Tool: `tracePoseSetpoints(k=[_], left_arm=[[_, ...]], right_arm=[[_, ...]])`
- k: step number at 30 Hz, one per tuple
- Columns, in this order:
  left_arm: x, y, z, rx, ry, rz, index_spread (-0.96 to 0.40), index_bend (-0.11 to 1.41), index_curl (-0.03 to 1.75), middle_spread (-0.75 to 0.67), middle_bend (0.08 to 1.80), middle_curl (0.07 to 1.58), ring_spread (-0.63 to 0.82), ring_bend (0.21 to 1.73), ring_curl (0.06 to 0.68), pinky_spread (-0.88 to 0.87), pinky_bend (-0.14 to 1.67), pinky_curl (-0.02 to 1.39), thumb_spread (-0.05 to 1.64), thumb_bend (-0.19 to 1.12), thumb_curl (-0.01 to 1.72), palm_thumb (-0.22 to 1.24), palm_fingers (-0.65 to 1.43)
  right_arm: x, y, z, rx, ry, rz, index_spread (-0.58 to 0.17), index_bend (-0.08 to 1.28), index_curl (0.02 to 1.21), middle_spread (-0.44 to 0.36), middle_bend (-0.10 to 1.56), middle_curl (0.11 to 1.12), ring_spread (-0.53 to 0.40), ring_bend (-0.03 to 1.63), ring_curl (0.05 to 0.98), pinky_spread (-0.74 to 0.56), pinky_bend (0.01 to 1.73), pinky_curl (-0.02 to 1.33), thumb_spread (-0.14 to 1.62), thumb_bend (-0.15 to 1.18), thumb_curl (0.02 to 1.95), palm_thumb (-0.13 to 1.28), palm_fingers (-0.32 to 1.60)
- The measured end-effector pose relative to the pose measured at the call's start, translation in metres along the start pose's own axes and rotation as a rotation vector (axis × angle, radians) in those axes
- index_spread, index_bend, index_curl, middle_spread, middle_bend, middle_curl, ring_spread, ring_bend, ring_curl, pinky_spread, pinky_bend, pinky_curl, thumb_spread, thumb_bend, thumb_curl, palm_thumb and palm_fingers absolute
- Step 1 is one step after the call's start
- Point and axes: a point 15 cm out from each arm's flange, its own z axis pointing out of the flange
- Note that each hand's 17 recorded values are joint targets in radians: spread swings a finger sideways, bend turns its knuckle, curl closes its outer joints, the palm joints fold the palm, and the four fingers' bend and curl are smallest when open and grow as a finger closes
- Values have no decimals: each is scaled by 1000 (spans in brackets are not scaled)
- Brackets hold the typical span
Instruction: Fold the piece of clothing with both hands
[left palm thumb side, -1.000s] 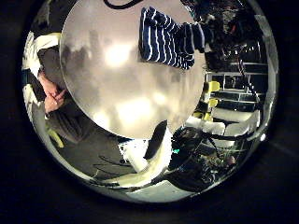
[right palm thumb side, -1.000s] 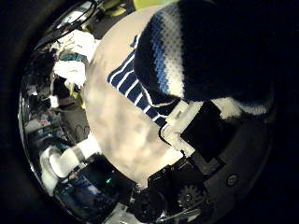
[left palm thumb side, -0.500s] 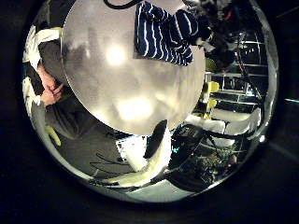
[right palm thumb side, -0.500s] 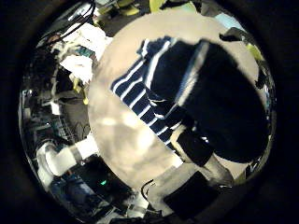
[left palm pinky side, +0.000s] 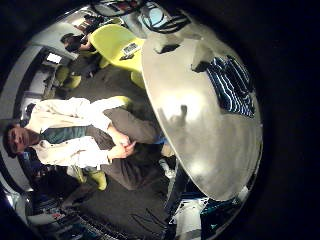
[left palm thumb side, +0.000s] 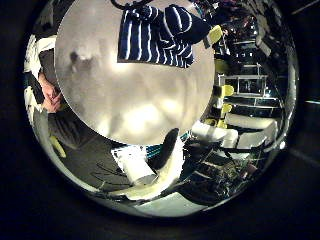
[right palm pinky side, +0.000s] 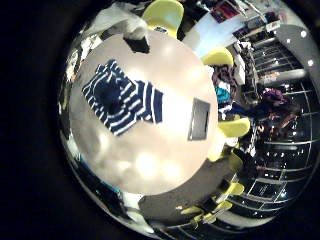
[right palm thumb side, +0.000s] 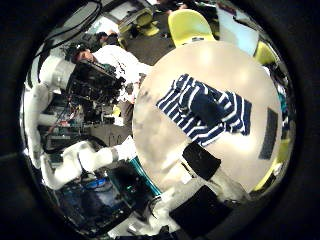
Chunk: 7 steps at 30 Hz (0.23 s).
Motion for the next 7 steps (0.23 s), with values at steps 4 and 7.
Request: tracePoseSetpoints(k=[4, 7], left_arm=[[14, 9, -11, -26, -15, 5, 48, 156, 288, 239, 212, 375, 347, 738, 195, 457, 456, 299, 1149, -19, 251, 111, 126], [21, 7, -14, -17, -18, 9, 48, 155, 289, 234, 214, 376, 346, 738, 195, 457, 455, 299, 1148, -19, 253, 111, 127]], right_arm=[[41, 41, -23, -24, 4, 101, -395, 162, 289, -36, 190, 357, 140, 594, 287, 379, 684, 398, 1195, -16, 436, 701, -33], [58, 67, -40, -27, 8, 156, -391, 157, 286, -43, 191, 351, 142, 579, 280, 379, 659, 379, 1219, -19, 424, 681, -19]])
